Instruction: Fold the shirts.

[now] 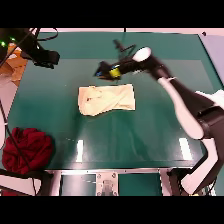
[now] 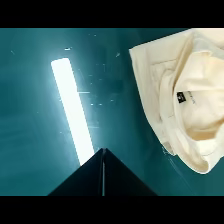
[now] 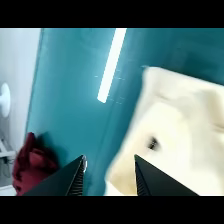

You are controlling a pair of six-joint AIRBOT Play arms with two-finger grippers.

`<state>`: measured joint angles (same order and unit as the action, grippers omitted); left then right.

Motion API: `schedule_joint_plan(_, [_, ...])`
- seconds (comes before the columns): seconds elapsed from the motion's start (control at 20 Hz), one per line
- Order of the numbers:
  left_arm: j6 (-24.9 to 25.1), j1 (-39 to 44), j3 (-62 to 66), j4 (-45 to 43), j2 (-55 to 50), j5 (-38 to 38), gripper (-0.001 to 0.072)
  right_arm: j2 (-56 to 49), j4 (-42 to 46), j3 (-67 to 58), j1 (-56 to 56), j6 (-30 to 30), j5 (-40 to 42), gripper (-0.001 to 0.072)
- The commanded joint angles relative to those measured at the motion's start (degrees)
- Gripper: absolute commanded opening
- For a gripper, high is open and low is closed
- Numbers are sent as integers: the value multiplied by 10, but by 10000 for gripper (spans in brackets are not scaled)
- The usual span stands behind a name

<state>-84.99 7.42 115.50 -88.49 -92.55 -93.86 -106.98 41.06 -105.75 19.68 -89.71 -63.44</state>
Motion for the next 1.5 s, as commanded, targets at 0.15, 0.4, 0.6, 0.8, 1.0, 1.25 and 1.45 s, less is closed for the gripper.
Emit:
schedule_joint_plan(0.15, [-1, -1, 0, -1, 1, -1, 21, 56, 104, 86, -231, 41, -161, 517])
schedule_joint_plan(0.4, [-5, -1, 0, 2, 1, -1, 21, 45, 70, 276, -256, 122, -58, 517])
schedule_joint_plan(0.6, [-5, -1, 0, 2, 1, -1, 21, 1, -45, 313, -210, 174, -21, 510])
schedule_joint_plan(0.8, [-5, -1, 0, 2, 1, -2, 21, -18, -108, 312, -156, 191, 20, 487])
schedule_joint_plan(1.0, [-4, -1, 0, 2, 1, -3, 21, -12, -143, 253, -124, 196, -24, 18])
schedule_joint_plan(1.25, [-4, -1, 0, 2, 1, -19, 20, 110, -89, 82, -220, 79, -108, 17])
schedule_joint_plan(1.45, [-4, -1, 0, 4, 1, -35, 21, 143, -39, -58, -385, -60, -196, 17])
